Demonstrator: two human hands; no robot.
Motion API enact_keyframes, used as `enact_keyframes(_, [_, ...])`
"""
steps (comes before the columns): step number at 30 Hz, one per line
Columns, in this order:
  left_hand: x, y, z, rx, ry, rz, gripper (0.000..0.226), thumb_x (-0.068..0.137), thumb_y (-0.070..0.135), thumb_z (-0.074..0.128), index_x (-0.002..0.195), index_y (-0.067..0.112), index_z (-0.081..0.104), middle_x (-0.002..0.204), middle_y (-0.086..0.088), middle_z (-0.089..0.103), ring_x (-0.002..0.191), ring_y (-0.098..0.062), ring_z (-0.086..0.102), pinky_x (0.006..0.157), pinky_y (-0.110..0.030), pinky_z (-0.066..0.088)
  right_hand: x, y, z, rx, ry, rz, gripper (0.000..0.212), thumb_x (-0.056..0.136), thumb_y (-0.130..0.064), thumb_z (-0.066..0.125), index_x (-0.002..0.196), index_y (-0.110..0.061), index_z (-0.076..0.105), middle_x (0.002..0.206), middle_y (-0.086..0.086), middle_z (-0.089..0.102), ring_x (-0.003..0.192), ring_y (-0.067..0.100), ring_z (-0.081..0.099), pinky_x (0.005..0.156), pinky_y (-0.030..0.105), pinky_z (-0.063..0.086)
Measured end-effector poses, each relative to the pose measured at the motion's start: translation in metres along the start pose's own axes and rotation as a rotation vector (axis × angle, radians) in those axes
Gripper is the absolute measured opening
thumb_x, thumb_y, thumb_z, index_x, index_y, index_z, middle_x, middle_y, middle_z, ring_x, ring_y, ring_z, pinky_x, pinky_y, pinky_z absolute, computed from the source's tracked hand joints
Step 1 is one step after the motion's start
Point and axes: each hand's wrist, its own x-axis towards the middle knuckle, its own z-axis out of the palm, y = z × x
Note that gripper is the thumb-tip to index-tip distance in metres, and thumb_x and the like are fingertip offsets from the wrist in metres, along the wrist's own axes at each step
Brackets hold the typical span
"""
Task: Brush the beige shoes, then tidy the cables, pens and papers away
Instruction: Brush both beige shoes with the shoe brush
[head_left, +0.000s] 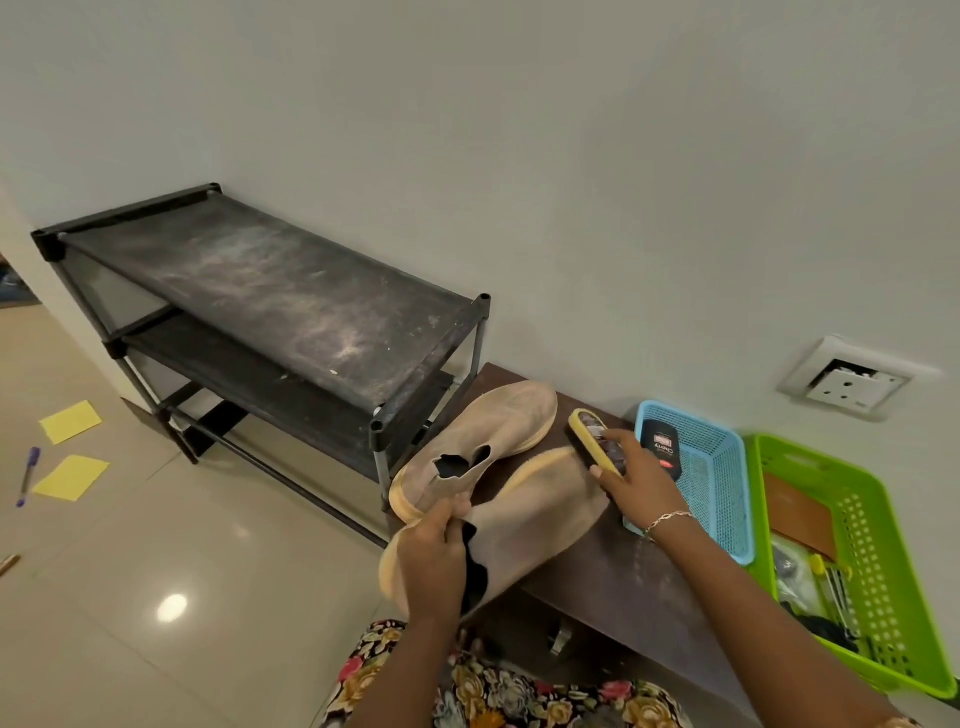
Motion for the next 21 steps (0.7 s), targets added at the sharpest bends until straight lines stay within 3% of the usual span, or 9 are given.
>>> enact_keyframes(2, [0.003,0.0,-0.003,0.023,-0.024,0.052,0.026,0.083,-0.009,0.058,0.093,0.009,0.074,0.08,-0.005,0.073,0.061,-0.01,0.059,0.061,0.0,0.039,-0.003,0.0,0.001,0.111,0.016,-0.044,0.048,0.088,-0.022,0.058,0.132,-0.021,0.039,0.12,0.016,0.052,0.105,0.031,0.055,0.089,0.037,0.044])
enact_keyframes(3, [0.003,-0.002,-0.003,0.039,-0.05,0.108,0.028,0.081,-0.011,0.058,0.092,0.009,0.074,0.087,-0.006,0.074,0.073,-0.018,0.066,0.074,-0.004,0.044,-0.005,0.0,0.003,0.134,0.015,-0.064,0.049,0.088,-0.021,0.059,0.132,-0.02,0.039,0.12,0.016,0.052,0.104,0.029,0.054,0.089,0.036,0.043])
enact_keyframes(5, [0.001,-0.008,-0.004,0.102,-0.093,0.257,0.031,0.074,-0.016,0.062,0.09,0.008,0.074,0.097,-0.006,0.073,0.097,-0.027,0.068,0.094,-0.033,0.046,-0.013,-0.002,0.01,0.135,0.008,-0.096,0.049,0.088,-0.019,0.059,0.132,-0.019,0.039,0.121,0.015,0.051,0.104,0.025,0.053,0.088,0.033,0.042])
enact_keyframes(6, [-0.002,-0.011,-0.004,0.148,-0.103,0.331,0.032,0.07,-0.015,0.063,0.09,0.008,0.074,0.1,-0.007,0.072,0.101,-0.028,0.066,0.095,-0.041,0.042,-0.017,-0.003,0.015,0.125,0.005,-0.116,0.049,0.087,-0.019,0.059,0.132,-0.019,0.039,0.123,0.014,0.051,0.105,0.024,0.053,0.088,0.032,0.042])
enact_keyframes(11, [-0.013,-0.019,-0.006,0.09,-0.154,0.463,0.023,0.066,-0.009,0.059,0.071,0.011,0.068,0.113,-0.004,0.065,0.114,-0.011,0.053,0.11,-0.016,0.021,-0.031,-0.002,0.032,0.077,0.004,-0.176,0.046,0.088,-0.017,0.058,0.13,-0.018,0.04,0.133,0.008,0.046,0.114,0.025,0.049,0.09,0.031,0.04])
enact_keyframes(17, [-0.022,-0.017,-0.004,0.013,-0.23,0.421,0.023,0.065,-0.009,0.06,0.066,0.014,0.065,0.111,-0.003,0.066,0.113,-0.012,0.053,0.108,-0.017,0.019,-0.039,-0.005,0.025,-0.012,0.02,-0.086,0.045,0.091,-0.019,0.054,0.133,-0.019,0.037,0.127,0.014,0.048,0.113,0.029,0.051,0.092,0.034,0.042])
enact_keyframes(21, [-0.024,-0.019,-0.001,-0.017,-0.226,0.35,0.024,0.065,-0.011,0.062,0.067,0.012,0.065,0.116,-0.008,0.062,0.12,-0.015,0.05,0.11,-0.011,0.016,-0.082,-0.036,0.049,-0.187,-0.135,-0.299,0.045,0.094,-0.028,0.046,0.136,-0.024,0.032,0.126,0.003,0.041,0.109,0.019,0.048,0.085,0.022,0.038])
